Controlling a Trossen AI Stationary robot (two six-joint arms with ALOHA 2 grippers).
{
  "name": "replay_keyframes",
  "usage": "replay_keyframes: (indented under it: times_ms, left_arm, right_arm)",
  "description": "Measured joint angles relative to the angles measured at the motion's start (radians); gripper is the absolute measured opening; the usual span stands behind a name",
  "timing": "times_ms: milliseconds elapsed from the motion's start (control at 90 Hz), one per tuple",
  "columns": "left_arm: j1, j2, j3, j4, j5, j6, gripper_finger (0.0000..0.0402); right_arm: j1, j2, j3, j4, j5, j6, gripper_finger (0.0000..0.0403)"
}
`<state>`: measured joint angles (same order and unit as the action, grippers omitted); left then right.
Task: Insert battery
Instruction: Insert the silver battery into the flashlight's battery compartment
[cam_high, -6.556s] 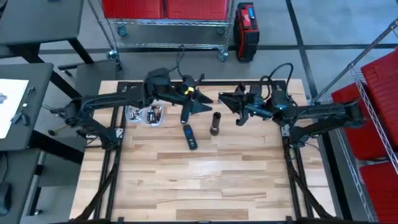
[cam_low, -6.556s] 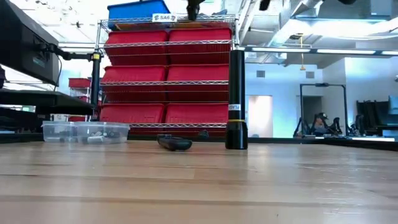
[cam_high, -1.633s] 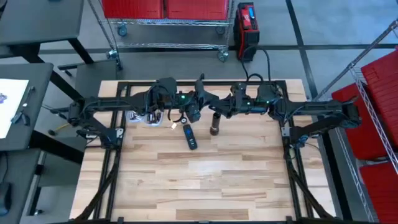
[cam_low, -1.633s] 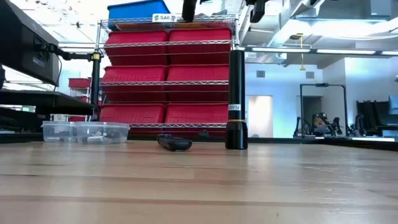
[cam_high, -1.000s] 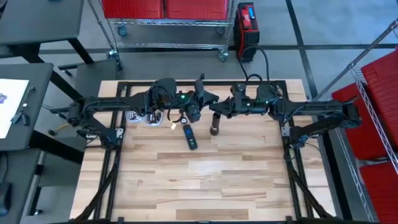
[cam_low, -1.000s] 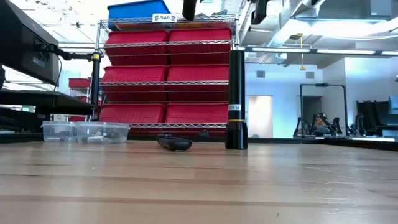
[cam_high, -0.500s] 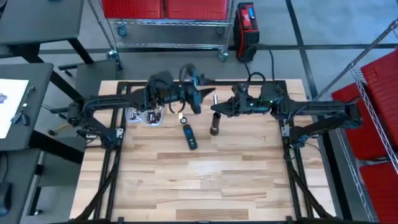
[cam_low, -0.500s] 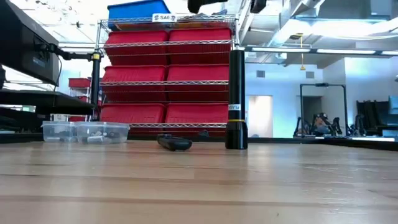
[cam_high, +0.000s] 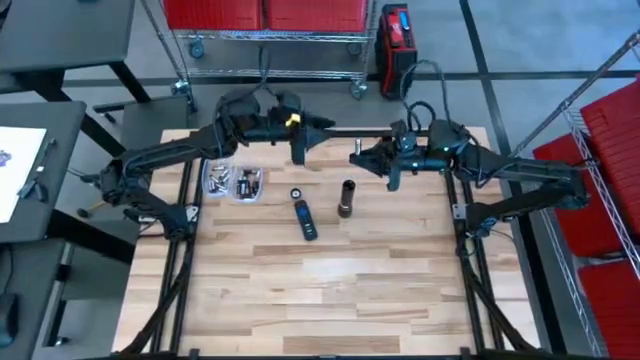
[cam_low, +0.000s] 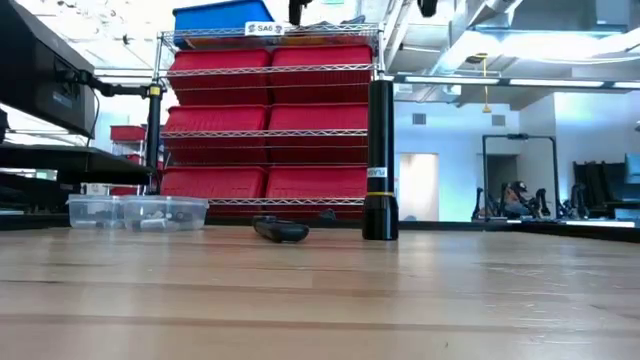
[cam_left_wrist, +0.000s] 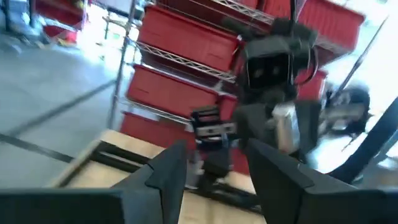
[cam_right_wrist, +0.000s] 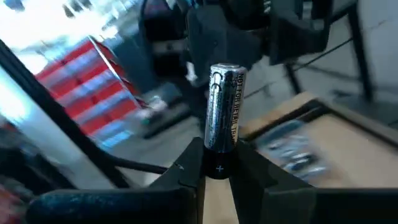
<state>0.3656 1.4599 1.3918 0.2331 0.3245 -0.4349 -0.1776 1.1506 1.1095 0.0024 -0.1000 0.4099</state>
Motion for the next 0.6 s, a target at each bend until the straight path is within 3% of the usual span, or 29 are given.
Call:
replay_keyframes:
  times_ms: [144,422,600]
  left_arm:
    - [-0.042,-0.002,0.0,0.015,0.013,-0.01,0.0146]
    - [-0.081,0.002,0.0,0.009,-0.038,0.033,0.0146]
    - [-0.115,0.031,0.0,0.103,-0.075,0.068,0.0146]
  right_arm:
    - [0.0,0.034,-0.001,-0.006,0.033,-0.124,0.0038]
    - [0.0,0.048,-0.001,0.07,0.048,-0.176,0.0038]
    - [0.0,0.049,-0.001,0.059,0.048,-0.175,0.0038]
